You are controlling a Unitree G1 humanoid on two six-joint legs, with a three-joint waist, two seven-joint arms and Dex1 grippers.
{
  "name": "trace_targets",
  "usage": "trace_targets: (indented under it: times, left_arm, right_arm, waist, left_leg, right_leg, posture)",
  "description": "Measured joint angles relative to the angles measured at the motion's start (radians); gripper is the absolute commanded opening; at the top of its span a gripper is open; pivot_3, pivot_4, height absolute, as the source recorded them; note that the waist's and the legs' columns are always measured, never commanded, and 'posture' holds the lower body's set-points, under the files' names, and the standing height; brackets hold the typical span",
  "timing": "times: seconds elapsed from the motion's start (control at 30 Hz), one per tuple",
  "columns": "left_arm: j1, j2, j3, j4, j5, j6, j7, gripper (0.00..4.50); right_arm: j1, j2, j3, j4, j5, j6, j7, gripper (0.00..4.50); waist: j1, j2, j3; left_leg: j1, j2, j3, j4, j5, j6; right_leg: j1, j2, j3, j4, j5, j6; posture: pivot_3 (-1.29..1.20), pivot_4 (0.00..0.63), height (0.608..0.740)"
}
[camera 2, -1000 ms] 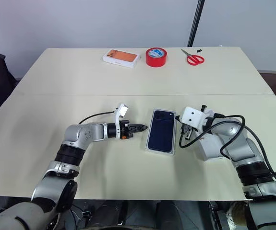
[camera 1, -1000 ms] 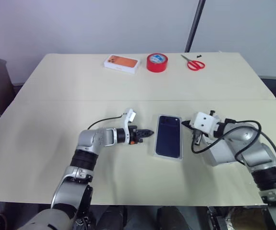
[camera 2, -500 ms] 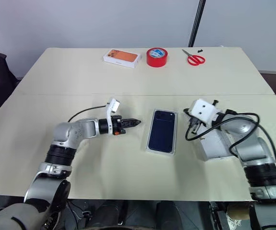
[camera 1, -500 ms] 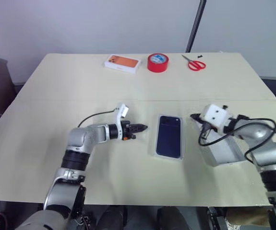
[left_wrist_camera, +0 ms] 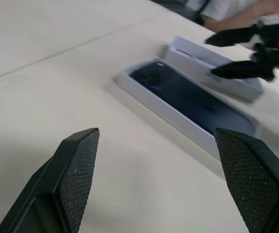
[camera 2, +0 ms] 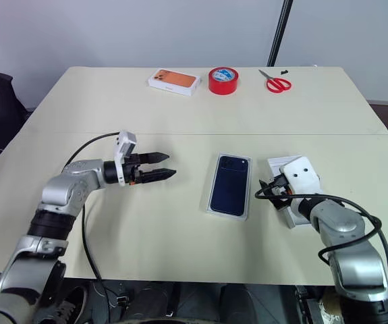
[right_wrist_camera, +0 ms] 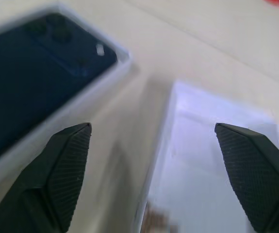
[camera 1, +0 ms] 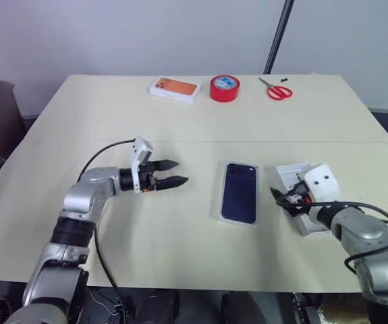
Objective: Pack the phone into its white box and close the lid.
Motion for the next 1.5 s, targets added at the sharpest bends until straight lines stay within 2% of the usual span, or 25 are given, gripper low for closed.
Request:
trace_targets:
  times: [0.3, 0.47, 0.57, 0.8, 1.0, 1.07, 1.2, 1.27, 1.4, 1.5]
  left_arm:
    - [0.037, 0.037, 0.0, -0.057, -0.005, -0.14, -0.132, 3.95]
    - [0.047, 0.037, -0.004, -0.059, 0.002, -0.173, -0.142, 3.95]
    - [0.08, 0.025, -0.008, -0.079, 0.004, -0.185, -0.128, 3.95]
    - [0.114, 0.017, -0.011, -0.122, 0.005, -0.175, -0.085, 3.95]
    - [0.126, 0.017, -0.011, -0.141, 0.005, -0.158, -0.061, 3.95]
    - [0.126, 0.015, -0.011, -0.144, 0.004, -0.155, -0.052, 3.95]
    - [0.121, 0.013, -0.01, -0.141, 0.004, -0.152, -0.034, 3.95]
    - [0.116, 0.012, -0.008, -0.133, 0.004, -0.152, -0.025, 3.95]
    - [0.102, 0.002, -0.005, -0.111, 0.0, -0.144, -0.011, 3.95]
    - [0.081, -0.014, -0.001, -0.101, 0.0, -0.141, 0.015, 3.95]
  right_arm:
    - [-0.03, -0.061, -0.026, -0.09, 0.143, 0.37, 0.059, 4.37]
    - [-0.12, -0.086, -0.071, -0.048, 0.201, 0.526, 0.071, 4.37]
    - [-0.154, -0.136, -0.07, -0.013, 0.206, 0.562, 0.067, 3.55]
    - [-0.169, -0.16, -0.038, -0.001, 0.214, 0.59, 0.048, 0.05]
    - [-0.21, -0.144, -0.034, 0.004, 0.218, 0.647, 0.014, 0.02]
    - [-0.24, -0.116, -0.041, 0.021, 0.218, 0.668, -0.002, 0.02]
    - [-0.368, 0.015, -0.125, 0.071, 0.226, 0.65, -0.032, 0.02]
    - [-0.455, 0.112, -0.197, 0.079, 0.245, 0.63, -0.04, 0.02]
    - [-0.659, 0.39, -0.403, 0.096, 0.346, 0.692, -0.036, 0.02]
    - [-0.657, 0.558, -0.478, 0.127, 0.429, 0.734, -0.036, 0.02]
  waist:
    - [-0.004, 0.001, 0.0]
    - [-0.005, 0.001, 0.0]
    - [-0.004, 0.001, 0.0]
    - [-0.006, 0.001, 0.0]
    - [-0.005, 0.001, 0.0]
    - [-0.007, 0.001, 0.0]
    - [-0.011, 0.002, 0.001]
    - [-0.011, 0.002, 0.001]
    - [-0.012, 0.002, 0.001]
    - [-0.005, 0.003, 0.001]
  left_leg:
    - [0.001, 0.001, 0.0, 0.0, 0.0, 0.001]
    - [0.001, 0.001, 0.0, 0.0, 0.0, 0.001]
    - [0.001, 0.001, 0.0, 0.0, 0.0, 0.001]
    - [0.001, 0.001, 0.001, 0.0, 0.0, 0.001]
    - [0.001, 0.001, 0.0, 0.0, 0.0, 0.001]
    - [0.002, 0.001, 0.001, 0.0, 0.0, 0.001]
    - [0.002, 0.002, 0.001, 0.0, 0.0, 0.001]
    - [0.002, 0.002, 0.001, 0.0, 0.0, 0.001]
    - [0.002, 0.002, 0.0, 0.0, 0.0, 0.0]
    - [0.001, 0.002, -0.001, 0.0, 0.0, 0.0]
  right_leg:
    - [0.001, 0.001, 0.0, 0.0, 0.0, 0.0]
    - [0.001, 0.001, 0.0, 0.0, 0.0, 0.0]
    - [0.001, 0.001, 0.0, 0.0, 0.0, 0.0]
    - [0.001, 0.001, 0.0, 0.0, 0.0, 0.0]
    - [0.002, 0.001, 0.0, 0.0, 0.0, 0.0]
    - [0.001, 0.001, 0.0, 0.001, 0.0, 0.0]
    - [0.001, 0.001, 0.0, 0.001, 0.0, 0.0]
    - [0.001, 0.002, 0.0, 0.001, 0.0, 0.0]
    - [0.001, 0.002, 0.0, 0.002, 0.0, 0.0]
    - [0.001, 0.002, 0.0, 0.002, 0.0, 0.0]
  posture:
    - [0.0, 0.15, 0.74]
    - [0.0, 0.15, 0.74]
    - [0.0, 0.15, 0.74]
    - [0.0, 0.15, 0.74]
    - [0.0, 0.15, 0.74]
    - [0.0, 0.15, 0.74]
    - [0.0, 0.15, 0.74]
    - [0.0, 0.15, 0.74]
    - [0.0, 0.15, 0.74]
    - [0.0, 0.15, 0.74]
